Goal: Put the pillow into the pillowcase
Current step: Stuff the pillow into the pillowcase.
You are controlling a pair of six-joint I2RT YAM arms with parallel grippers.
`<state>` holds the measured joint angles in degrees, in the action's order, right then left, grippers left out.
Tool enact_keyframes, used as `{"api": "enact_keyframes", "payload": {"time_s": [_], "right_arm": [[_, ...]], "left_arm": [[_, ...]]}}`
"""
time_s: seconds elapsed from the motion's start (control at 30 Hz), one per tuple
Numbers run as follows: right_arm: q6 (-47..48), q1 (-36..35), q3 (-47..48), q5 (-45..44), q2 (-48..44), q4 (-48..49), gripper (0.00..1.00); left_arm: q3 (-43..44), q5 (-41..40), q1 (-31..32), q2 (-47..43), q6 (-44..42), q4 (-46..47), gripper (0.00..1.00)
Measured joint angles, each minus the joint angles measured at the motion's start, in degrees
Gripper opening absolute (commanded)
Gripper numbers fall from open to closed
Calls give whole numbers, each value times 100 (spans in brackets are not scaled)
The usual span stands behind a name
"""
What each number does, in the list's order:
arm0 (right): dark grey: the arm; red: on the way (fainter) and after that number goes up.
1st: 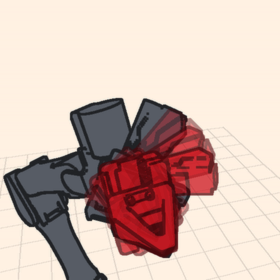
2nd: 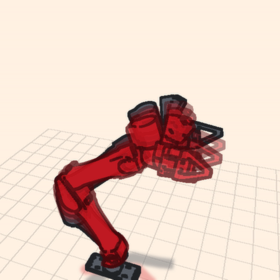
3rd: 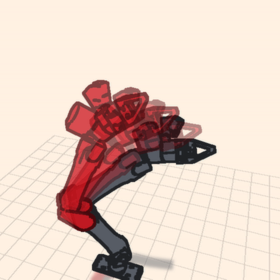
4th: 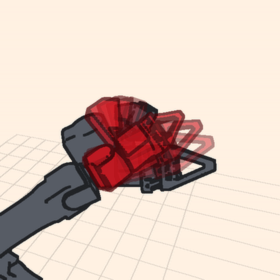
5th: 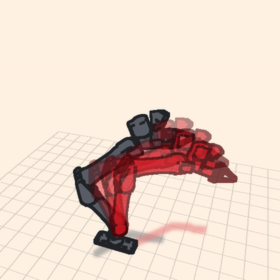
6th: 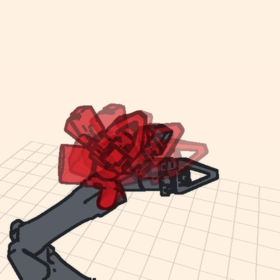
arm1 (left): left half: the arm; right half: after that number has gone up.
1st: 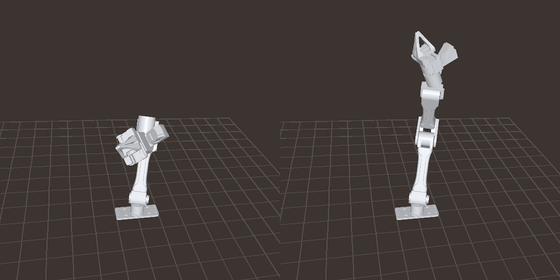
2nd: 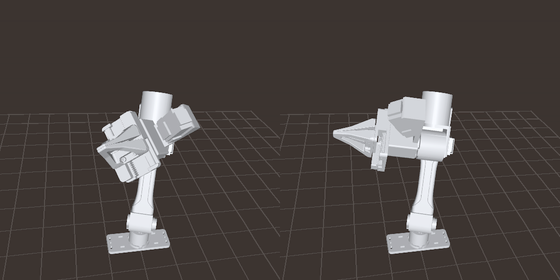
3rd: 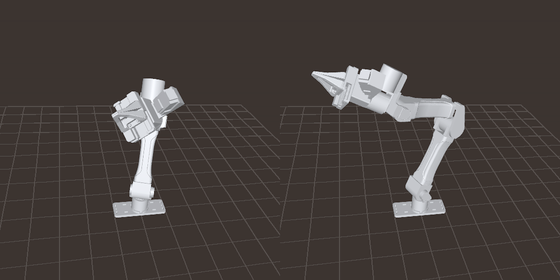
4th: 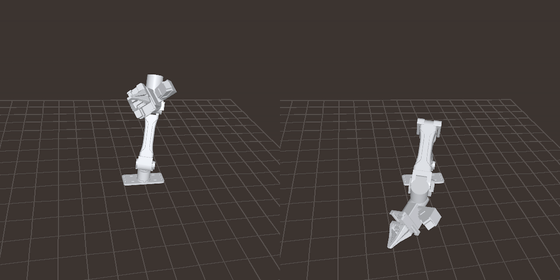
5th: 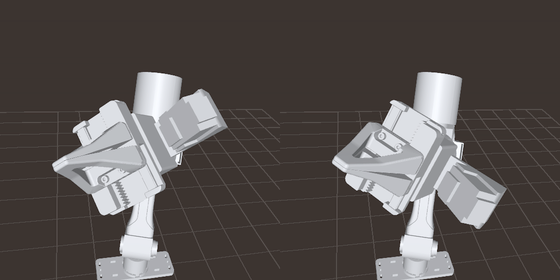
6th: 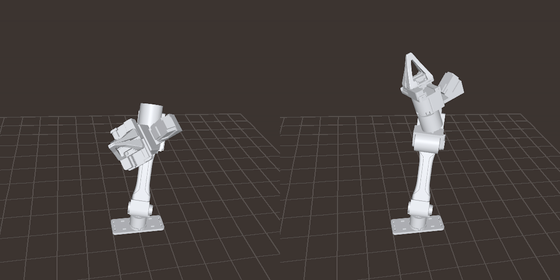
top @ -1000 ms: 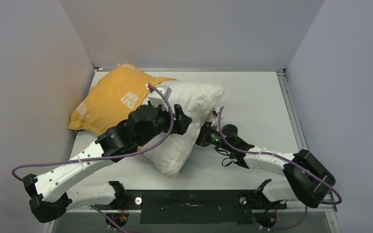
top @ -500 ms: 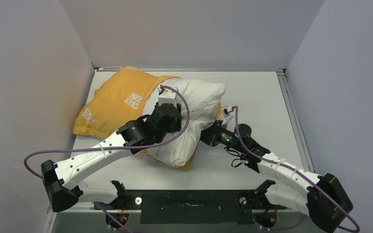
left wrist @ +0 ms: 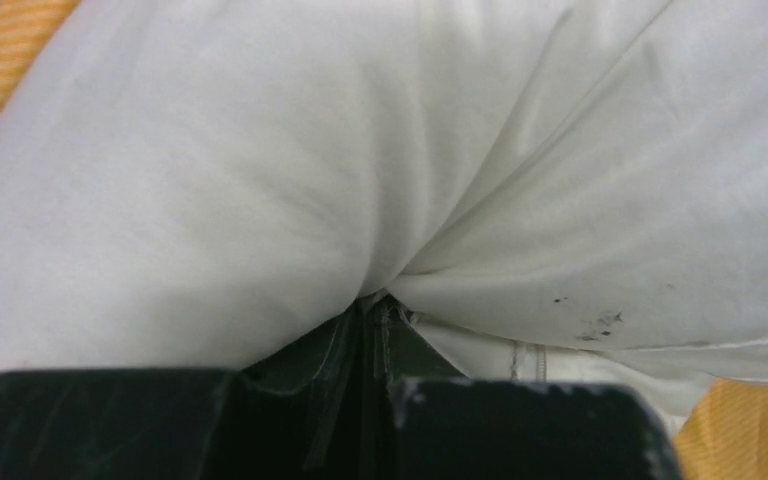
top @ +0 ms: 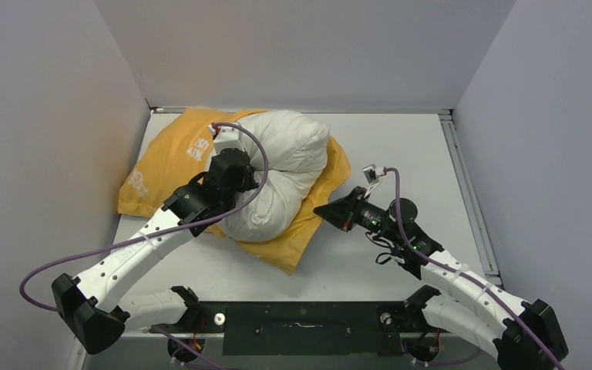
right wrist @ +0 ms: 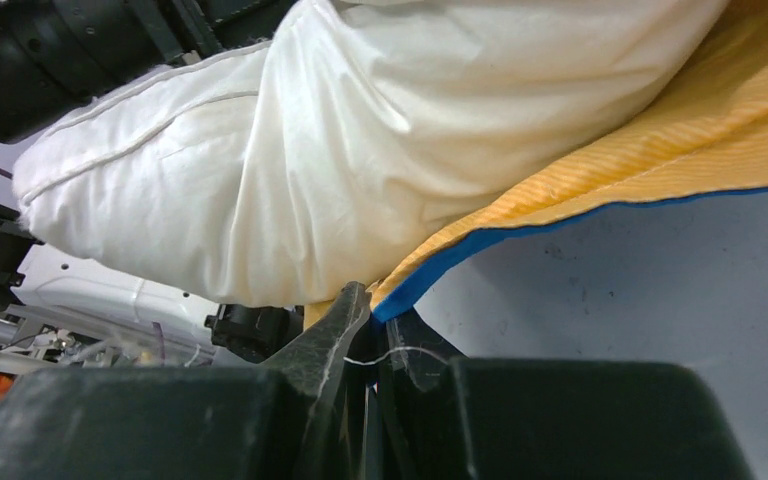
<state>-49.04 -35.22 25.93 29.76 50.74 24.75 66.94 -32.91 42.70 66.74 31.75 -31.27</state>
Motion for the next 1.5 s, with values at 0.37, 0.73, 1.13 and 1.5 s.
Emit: {"api": "enact_keyframes", "payload": {"time_s": [0.37, 0.73, 1.13, 1.5], "right_arm": [[-111, 92, 310, 57, -149, -442, 5], [380, 146, 1287, 127, -1244, -828, 5], [649, 142, -728, -868, -599, -2116, 57], [98, -107, -505, -542, 2614, 437, 39]], "left_arm": [[-243, 249, -345, 772, 107, 702, 0], [-684, 553, -400, 1714, 179, 520, 0], [-935, 1126, -643, 221, 9, -101, 0], [-470, 1152, -780, 243, -295, -645, 0]]}}
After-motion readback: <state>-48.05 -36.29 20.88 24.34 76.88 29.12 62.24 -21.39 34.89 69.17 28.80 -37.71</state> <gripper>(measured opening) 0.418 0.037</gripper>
